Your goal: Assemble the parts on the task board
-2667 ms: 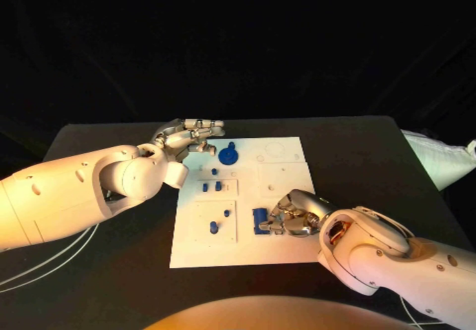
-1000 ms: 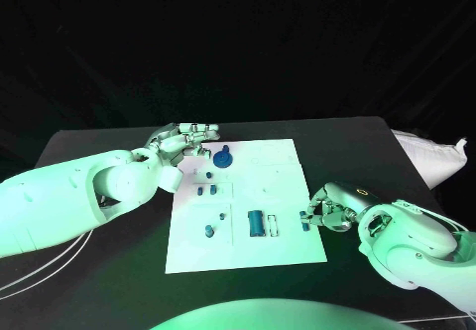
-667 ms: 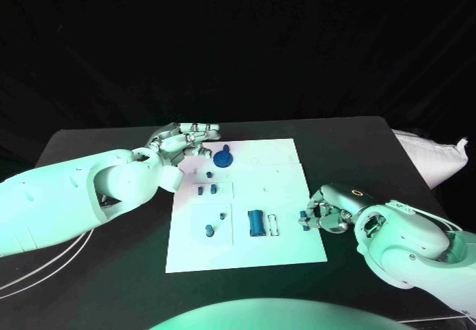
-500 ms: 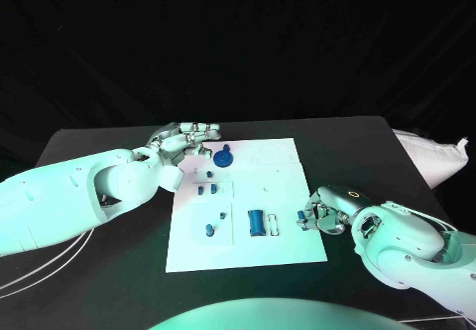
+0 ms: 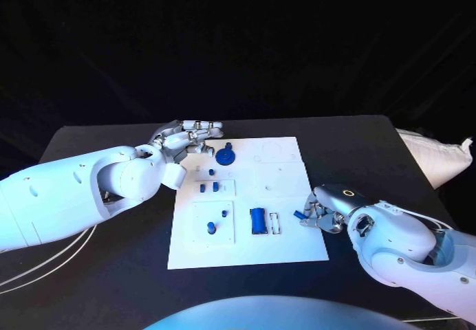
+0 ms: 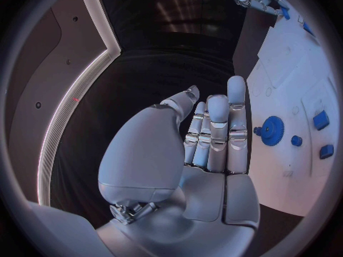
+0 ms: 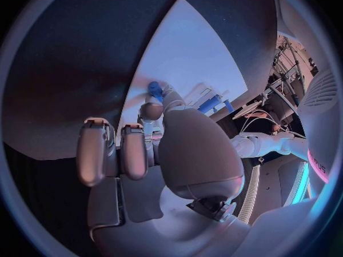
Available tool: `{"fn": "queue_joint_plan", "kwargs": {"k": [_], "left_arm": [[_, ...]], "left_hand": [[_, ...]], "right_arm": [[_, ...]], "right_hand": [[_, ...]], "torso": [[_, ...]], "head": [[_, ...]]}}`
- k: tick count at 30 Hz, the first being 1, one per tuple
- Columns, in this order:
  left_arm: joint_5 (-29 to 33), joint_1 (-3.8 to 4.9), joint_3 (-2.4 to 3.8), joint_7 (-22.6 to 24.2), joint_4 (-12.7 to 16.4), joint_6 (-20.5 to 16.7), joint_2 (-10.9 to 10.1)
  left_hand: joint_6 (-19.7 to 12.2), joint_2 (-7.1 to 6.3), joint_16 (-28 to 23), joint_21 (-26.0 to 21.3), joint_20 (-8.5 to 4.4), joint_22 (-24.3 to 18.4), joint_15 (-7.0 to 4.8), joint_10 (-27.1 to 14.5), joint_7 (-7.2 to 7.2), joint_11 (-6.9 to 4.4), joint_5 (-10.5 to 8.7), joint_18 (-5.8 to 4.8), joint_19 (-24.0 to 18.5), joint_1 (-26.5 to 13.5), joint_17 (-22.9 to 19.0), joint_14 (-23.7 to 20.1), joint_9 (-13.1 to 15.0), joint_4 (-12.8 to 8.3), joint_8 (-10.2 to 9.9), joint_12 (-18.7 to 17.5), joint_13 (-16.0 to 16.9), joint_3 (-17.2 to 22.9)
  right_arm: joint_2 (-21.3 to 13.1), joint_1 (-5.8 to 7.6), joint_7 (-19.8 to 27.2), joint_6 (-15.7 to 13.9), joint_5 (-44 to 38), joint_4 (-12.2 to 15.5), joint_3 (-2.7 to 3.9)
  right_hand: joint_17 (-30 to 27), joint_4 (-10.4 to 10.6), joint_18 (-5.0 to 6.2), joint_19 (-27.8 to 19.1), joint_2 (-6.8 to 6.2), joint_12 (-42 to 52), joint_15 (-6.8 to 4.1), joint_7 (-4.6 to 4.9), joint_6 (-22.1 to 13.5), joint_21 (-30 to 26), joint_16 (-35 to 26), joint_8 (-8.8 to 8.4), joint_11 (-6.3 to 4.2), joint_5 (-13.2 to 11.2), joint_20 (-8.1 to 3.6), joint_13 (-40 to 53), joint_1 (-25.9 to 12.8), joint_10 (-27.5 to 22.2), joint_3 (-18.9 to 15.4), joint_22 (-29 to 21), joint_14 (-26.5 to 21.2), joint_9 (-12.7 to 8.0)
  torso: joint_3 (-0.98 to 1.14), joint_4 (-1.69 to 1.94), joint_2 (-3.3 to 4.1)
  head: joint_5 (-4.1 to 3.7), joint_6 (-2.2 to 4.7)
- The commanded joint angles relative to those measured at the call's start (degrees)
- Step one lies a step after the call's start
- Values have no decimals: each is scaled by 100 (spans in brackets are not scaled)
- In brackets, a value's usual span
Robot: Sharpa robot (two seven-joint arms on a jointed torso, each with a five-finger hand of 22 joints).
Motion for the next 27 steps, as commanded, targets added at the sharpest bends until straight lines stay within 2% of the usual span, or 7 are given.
{"fn": "queue_joint_plan", "kwargs": {"k": [1, 8, 12, 15, 21, 24, 27], "left_arm": [[-15, 0, 3, 14, 3, 115, 10], [-15, -2, 3, 9, 2, 117, 8], [-15, -2, 3, 0, 1, 127, 14], [-16, -2, 3, -4, 3, 134, 17], [-11, -2, 2, -8, 8, 137, 9], [-10, -2, 2, -10, 10, 138, 9], [-10, -3, 2, -13, 14, 138, 9]], "left_hand": [[-25, 30, 38, -27, 32, 9, 3, -32, 4, 0, 16, 52, -1, -27, -8, -23, 7, -31, 36, 20, -8, -19], [-25, 30, 38, -27, 32, 9, 3, -32, 4, 0, 16, 52, -1, -27, -8, -23, 7, -31, 36, 20, -8, -19], [-25, 30, 38, -27, 32, 9, 3, -32, 4, 0, 16, 52, -1, -27, -8, -23, 7, -31, 36, 20, -8, -19], [-25, 30, 38, -27, 32, 9, 3, -32, 4, 0, 16, 52, -1, -27, -8, -23, 7, -31, 36, 20, -8, -19], [-35, 46, 45, -29, 34, 12, 3, -49, 3, -1, 18, 54, -6, -26, -33, -34, 8, -43, 55, 55, -10, -25], [-35, 46, 45, -29, 34, 12, 3, -49, 3, -1, 18, 54, -6, -26, -33, -34, 8, -43, 55, 55, -10, -25], [-35, 46, 45, -29, 34, 12, 3, -49, 3, -1, 18, 54, -6, -26, -33, -34, 8, -43, 55, 55, -10, -25]], "right_arm": [[49, -55, -50, 435, -375, -61, -41], [95, -67, -52, 623, -518, -94, -55], [111, -68, -56, 674, -555, -108, -62], [121, -69, -65, 592, -528, -108, -64], [97, -68, -70, -68, 56, -17, -64], [63, -63, -56, -501, 594, 84, -61], [34, -44, -37, -880, 1150, 196, -55]], "right_hand": [[120, -123, -45, -2, 40, -1, -28, -16, 25, -25, -23, -30, -50, -148, -38, 11, 236, 0, 165, 5, 343, -3], [140, -271, -53, 9, 17, 3, -37, -24, 58, -12, -15, -56, -61, -145, -45, 42, 475, 3, 446, 33, 347, 9], [154, -313, -55, 14, 4, 11, -40, -27, 82, -7, -9, -70, -66, 18, -49, 61, 526, 9, 607, 43, 349, 13], [166, -281, -58, 22, 25, 40, -39, -32, 98, 1, -2, -81, -74, 194, -52, 89, 474, 37, 733, 57, 351, 19], [242, -169, -72, 62, 65, 153, -62, -66, 125, 52, 49, -88, -98, 572, -70, 181, 302, 135, 1019, 134, 369, 48], [274, -123, -78, 76, 1, 160, -66, -73, 128, 71, 71, -94, -103, 850, -80, 201, 184, 162, 1211, 160, 376, 76], [312, 109, -83, 86, -130, 184, -56, -63, 122, 85, 97, -111, -88, 1296, -75, 234, -166, 191, 1301, 182, 383, 94]], "torso": [[2, 4, -1], [-6, -1, -4], [-4, -1, -4], [-4, 1, -3], [4, -1, 0], [-2, 7, -3], [-2, 1, 0]], "head": [[0, -5], [-4, -7], [-7, -4], [-14, 0], [-4, 1], [-8, 2], [-11, -6]]}}
